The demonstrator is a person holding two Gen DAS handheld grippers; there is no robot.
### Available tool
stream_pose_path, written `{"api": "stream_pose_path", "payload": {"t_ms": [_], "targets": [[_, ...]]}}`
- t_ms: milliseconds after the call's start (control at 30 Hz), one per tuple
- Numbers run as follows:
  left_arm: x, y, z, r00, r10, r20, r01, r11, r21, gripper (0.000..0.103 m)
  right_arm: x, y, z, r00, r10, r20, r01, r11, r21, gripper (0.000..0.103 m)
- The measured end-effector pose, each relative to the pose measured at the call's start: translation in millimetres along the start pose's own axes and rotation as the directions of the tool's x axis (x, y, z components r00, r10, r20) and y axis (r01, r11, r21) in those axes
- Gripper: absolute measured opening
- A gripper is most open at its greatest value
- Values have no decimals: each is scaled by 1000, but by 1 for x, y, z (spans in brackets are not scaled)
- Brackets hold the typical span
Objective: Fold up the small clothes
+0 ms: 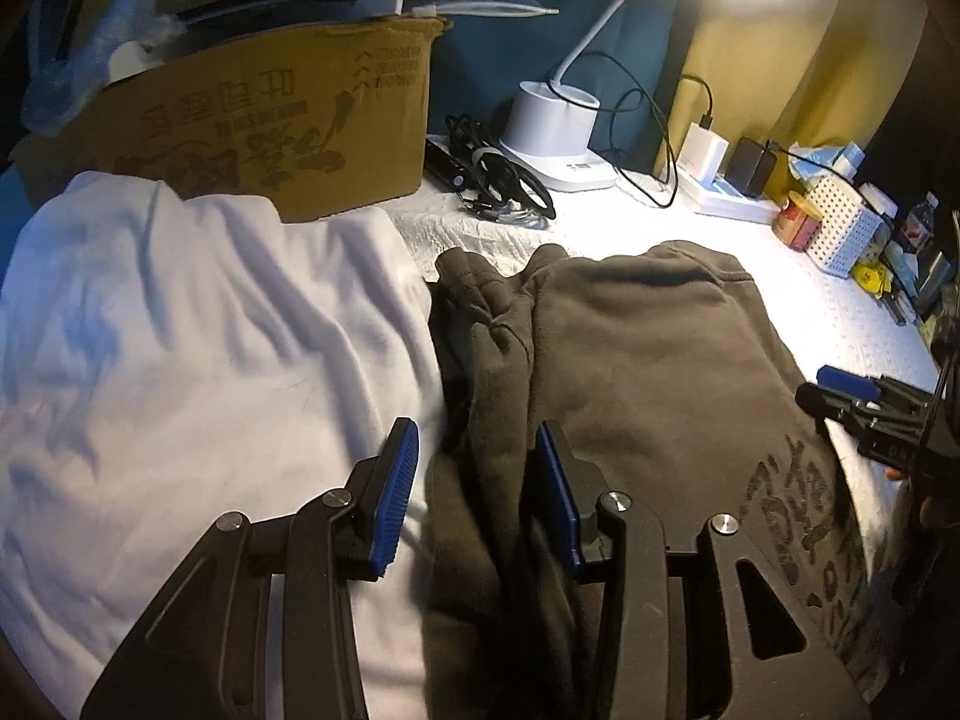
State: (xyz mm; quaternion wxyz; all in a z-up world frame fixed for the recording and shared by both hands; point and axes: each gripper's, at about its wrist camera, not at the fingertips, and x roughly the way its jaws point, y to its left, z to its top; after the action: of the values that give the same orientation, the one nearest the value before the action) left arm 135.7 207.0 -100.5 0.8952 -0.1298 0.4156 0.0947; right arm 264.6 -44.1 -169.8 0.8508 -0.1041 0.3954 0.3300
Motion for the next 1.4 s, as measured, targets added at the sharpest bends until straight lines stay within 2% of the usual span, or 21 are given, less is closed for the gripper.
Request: {"api": "stream_pose_path", "payload": {"t_ms": [300,467,500,567,667,767,1033,1200,1300,1400], "targets": [[-29,-17,-19,998,-49,41,48,998,33,40,-16,3,-27,1000,17,-2,-17,1000,-11,57],[-29,-21,-32,999,-49,14,49,998,32,41,-23,9,-43,1000,11,-5,-11,1000,-16,57],[-28,-21,-35,999,-47,11,47,998,30,42,-25,9,-46,1000,9,-2,-9,1000,-16,57],[-30,-20,-40,998,-63,13,63,998,20,55,-27,10,-51,1000,4,0,-4,1000,-18,57],[-33,-21,-47,999,-53,14,52,998,19,60,-32,11,-57,1000,0,0,0,1000,-17,57],[-31,-20,-53,1000,3,15,-4,999,46,60,-36,12,-64,1000,-7,5,7,1000,-23,57],[-40,-20,-61,999,25,26,-26,999,39,60,-48,15,-79,1000,-15,11,16,999,-29,57],[-53,-23,-71,999,0,50,-1,1000,28,60,-56,14,-90,1000,-14,21,15,1000,-21,57],[-67,-30,-78,996,-23,89,18,999,48,60,-62,15,-96,1000,-11,28,11,1000,-14,57],[-71,-35,-84,996,-22,89,17,998,64,60,-67,18,-102,999,-7,33,8,1000,-21,57]]}}
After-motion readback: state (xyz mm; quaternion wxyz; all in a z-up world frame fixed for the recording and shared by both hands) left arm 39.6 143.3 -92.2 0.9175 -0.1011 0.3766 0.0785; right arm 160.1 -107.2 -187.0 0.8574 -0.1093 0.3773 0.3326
